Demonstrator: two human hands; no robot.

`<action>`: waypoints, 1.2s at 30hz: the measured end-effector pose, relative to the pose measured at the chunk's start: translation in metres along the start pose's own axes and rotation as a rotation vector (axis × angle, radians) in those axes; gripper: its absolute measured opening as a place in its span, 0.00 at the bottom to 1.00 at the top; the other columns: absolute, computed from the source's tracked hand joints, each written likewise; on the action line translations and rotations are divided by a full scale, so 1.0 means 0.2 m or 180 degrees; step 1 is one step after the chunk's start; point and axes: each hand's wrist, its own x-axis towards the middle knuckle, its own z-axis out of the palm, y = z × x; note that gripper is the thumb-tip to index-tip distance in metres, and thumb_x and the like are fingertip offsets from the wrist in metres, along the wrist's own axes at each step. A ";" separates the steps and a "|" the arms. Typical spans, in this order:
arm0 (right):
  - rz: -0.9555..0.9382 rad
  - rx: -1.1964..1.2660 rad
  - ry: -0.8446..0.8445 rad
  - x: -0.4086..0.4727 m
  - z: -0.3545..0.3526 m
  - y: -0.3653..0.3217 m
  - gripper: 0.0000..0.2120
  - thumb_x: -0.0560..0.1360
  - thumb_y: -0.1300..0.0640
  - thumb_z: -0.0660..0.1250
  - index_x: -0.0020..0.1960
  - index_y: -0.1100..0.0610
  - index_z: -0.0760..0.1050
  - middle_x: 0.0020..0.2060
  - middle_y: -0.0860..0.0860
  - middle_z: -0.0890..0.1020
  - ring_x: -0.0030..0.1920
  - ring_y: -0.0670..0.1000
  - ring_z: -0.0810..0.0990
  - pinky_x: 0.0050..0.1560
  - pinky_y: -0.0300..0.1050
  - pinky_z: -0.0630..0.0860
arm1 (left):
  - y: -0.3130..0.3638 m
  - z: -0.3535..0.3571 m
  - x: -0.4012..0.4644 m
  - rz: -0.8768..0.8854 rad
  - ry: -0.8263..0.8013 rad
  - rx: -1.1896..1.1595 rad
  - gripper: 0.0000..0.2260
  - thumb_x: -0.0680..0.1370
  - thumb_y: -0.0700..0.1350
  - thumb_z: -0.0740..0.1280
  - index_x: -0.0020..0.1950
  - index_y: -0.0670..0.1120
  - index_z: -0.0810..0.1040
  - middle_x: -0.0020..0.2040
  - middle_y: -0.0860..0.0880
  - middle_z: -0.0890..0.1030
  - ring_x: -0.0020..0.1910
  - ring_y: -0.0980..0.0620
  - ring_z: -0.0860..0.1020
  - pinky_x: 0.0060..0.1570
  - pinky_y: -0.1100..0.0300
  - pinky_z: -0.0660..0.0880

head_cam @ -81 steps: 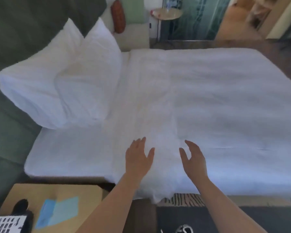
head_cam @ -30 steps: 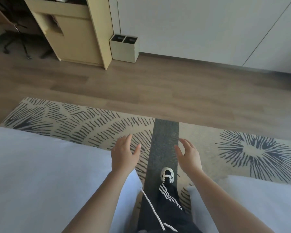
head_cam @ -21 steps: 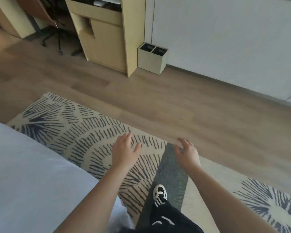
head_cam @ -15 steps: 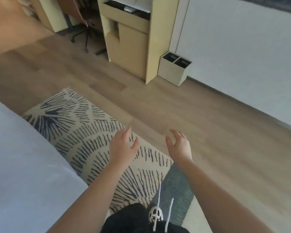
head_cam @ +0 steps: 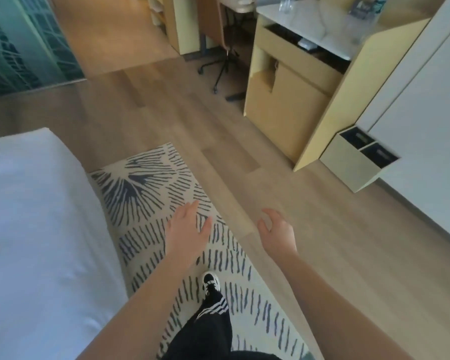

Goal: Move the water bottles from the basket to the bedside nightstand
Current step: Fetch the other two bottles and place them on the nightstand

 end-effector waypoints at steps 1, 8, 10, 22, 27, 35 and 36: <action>0.0020 -0.0005 -0.0019 0.14 0.00 -0.06 0.19 0.79 0.52 0.60 0.67 0.58 0.71 0.66 0.54 0.74 0.65 0.56 0.72 0.59 0.43 0.68 | 0.00 -0.05 0.14 -0.0022 0.0010 0.0031 0.27 0.80 0.59 0.56 0.77 0.50 0.58 0.77 0.49 0.61 0.76 0.49 0.56 0.73 0.45 0.57; -0.0057 -0.0023 0.0098 1.06 -0.04 -0.45 0.19 0.78 0.53 0.61 0.67 0.56 0.72 0.66 0.54 0.76 0.63 0.57 0.75 0.60 0.45 0.70 | 0.03 -0.36 1.06 -0.0101 0.0192 0.0098 0.27 0.79 0.59 0.56 0.75 0.50 0.61 0.75 0.49 0.64 0.75 0.49 0.60 0.71 0.46 0.61; -0.0054 -0.0009 0.0072 1.26 -0.02 -0.53 0.19 0.78 0.52 0.61 0.68 0.56 0.71 0.66 0.54 0.76 0.62 0.57 0.75 0.60 0.45 0.70 | 0.05 -0.40 1.26 -0.0140 0.0209 0.0030 0.27 0.79 0.60 0.57 0.75 0.51 0.61 0.75 0.50 0.64 0.75 0.49 0.60 0.71 0.45 0.60; -0.0142 0.0190 -0.0145 2.70 0.15 -0.86 0.18 0.78 0.54 0.61 0.67 0.56 0.71 0.65 0.53 0.75 0.57 0.59 0.78 0.59 0.49 0.73 | 0.15 -0.47 2.70 -0.0224 0.0210 0.0039 0.27 0.79 0.60 0.57 0.75 0.48 0.61 0.75 0.47 0.64 0.75 0.48 0.60 0.71 0.44 0.60; -0.0256 0.0122 -0.0218 3.45 0.12 -1.05 0.19 0.79 0.53 0.61 0.68 0.56 0.71 0.67 0.53 0.74 0.64 0.55 0.74 0.63 0.44 0.69 | 0.29 -0.57 3.42 -0.0314 0.0227 0.0092 0.29 0.79 0.61 0.57 0.76 0.50 0.59 0.75 0.47 0.64 0.75 0.47 0.60 0.71 0.48 0.59; -0.0349 -0.0013 -0.0120 4.41 0.15 -1.39 0.19 0.79 0.50 0.60 0.68 0.54 0.71 0.65 0.53 0.76 0.65 0.52 0.73 0.62 0.43 0.67 | 0.41 -0.77 4.39 -0.0364 0.0504 -0.0214 0.29 0.79 0.61 0.58 0.77 0.52 0.58 0.77 0.49 0.62 0.76 0.49 0.57 0.71 0.47 0.56; -0.0324 -0.0024 -0.0092 4.51 0.17 -1.43 0.19 0.79 0.49 0.60 0.67 0.53 0.71 0.65 0.52 0.76 0.65 0.52 0.73 0.62 0.43 0.67 | 0.41 -0.79 4.51 -0.0369 0.0513 -0.0234 0.29 0.79 0.61 0.58 0.77 0.52 0.58 0.77 0.49 0.62 0.76 0.49 0.56 0.71 0.47 0.56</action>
